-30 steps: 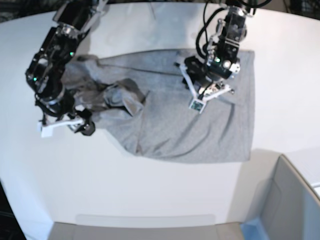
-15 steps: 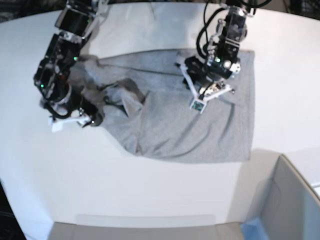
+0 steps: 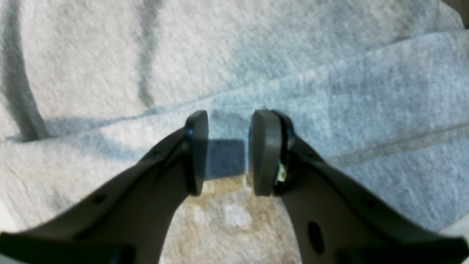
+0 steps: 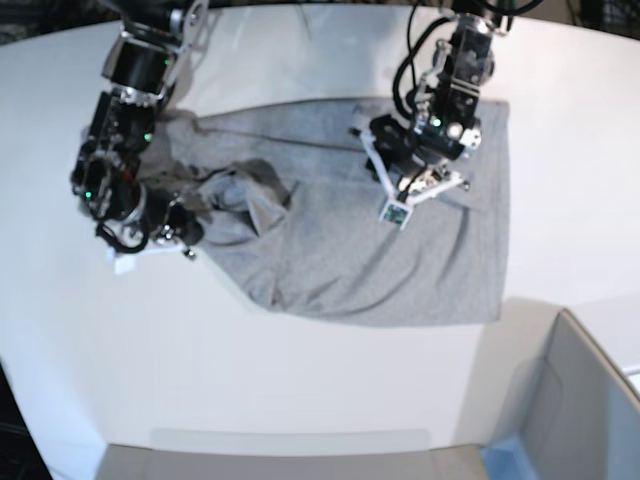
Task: Layout the t-shirt on the table in an organized manner, then fold the t-shirt properly
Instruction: 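Grasp the shirt hem with both grippers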
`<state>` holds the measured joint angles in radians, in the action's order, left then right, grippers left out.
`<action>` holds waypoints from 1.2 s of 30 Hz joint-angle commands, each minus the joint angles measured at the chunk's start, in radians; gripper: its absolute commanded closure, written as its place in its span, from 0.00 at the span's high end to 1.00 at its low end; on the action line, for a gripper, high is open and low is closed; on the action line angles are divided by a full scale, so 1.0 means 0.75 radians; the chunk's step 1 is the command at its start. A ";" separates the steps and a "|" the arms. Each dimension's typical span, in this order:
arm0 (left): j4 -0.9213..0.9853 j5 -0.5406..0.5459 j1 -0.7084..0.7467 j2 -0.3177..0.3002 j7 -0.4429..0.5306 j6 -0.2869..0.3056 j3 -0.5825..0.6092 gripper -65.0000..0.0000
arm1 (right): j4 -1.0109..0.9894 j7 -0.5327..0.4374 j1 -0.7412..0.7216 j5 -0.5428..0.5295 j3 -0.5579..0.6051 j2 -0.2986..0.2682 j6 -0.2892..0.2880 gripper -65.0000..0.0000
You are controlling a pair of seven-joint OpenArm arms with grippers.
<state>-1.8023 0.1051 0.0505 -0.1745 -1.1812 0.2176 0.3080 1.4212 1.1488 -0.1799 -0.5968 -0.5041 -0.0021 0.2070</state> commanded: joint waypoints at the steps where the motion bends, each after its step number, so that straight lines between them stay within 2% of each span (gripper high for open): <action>1: -0.024 -0.002 -0.015 0.001 0.015 -0.001 0.002 0.33 | 0.058 -0.007 -0.029 -0.026 0.002 -0.006 -0.001 0.00; 6: -0.024 -0.002 -0.015 0.001 0.015 -0.001 -0.001 0.33 | 0.269 0.045 -0.007 -0.079 0.064 -0.017 -0.005 0.00; 11: -0.024 -0.002 -0.017 0.001 0.015 -0.001 -0.001 0.33 | 0.506 0.040 0.020 -0.056 0.186 -0.058 -0.009 0.00; 14: -0.024 -0.002 -0.017 0.001 0.015 -0.001 -0.001 0.33 | 0.577 0.022 0.024 0.034 0.194 -0.058 -0.025 0.00; 16: -0.024 -0.002 -0.017 0.001 0.015 -0.001 -0.001 0.33 | 0.622 -0.023 0.026 0.081 0.211 -0.058 -0.087 0.00; 19: -0.024 -0.002 -0.017 0.001 0.015 -0.001 -0.001 0.33 | 0.682 -0.056 0.032 0.199 0.282 -0.058 -0.138 0.00; 22: -0.024 -0.002 -0.017 0.001 0.015 -0.001 -0.001 0.33 | 0.719 -0.056 0.034 0.326 0.422 -0.060 -0.187 0.00; 25: -0.024 -0.002 -0.017 0.001 0.015 -0.001 -0.001 0.33 | 0.739 -0.058 0.034 0.523 0.571 -0.060 -0.248 0.00; 27: -0.024 -0.002 -0.013 0.001 0.015 -0.001 -0.001 0.33 | 0.735 -0.064 0.034 0.676 0.675 -0.060 -0.256 0.00; 30: -0.024 -0.002 -0.011 0.001 0.015 -0.001 -0.001 0.33 | 0.733 -0.144 0.053 0.844 0.763 -0.060 -0.256 0.00; 34: -0.039 -0.002 -0.019 0.001 0.015 -0.001 -0.005 0.33 | 0.698 -0.234 0.040 0.905 0.769 -0.060 -0.256 0.00; 36: -0.065 -0.002 -0.070 0.001 0.015 -0.001 -0.013 0.33 | 0.682 -0.238 0.012 0.905 0.767 -0.098 -0.256 0.00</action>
<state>-1.8240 0.1070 0.0307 -0.1741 -1.1973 0.2176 0.3050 1.9133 1.0016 -0.1448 0.0757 0.0761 -0.0704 0.0105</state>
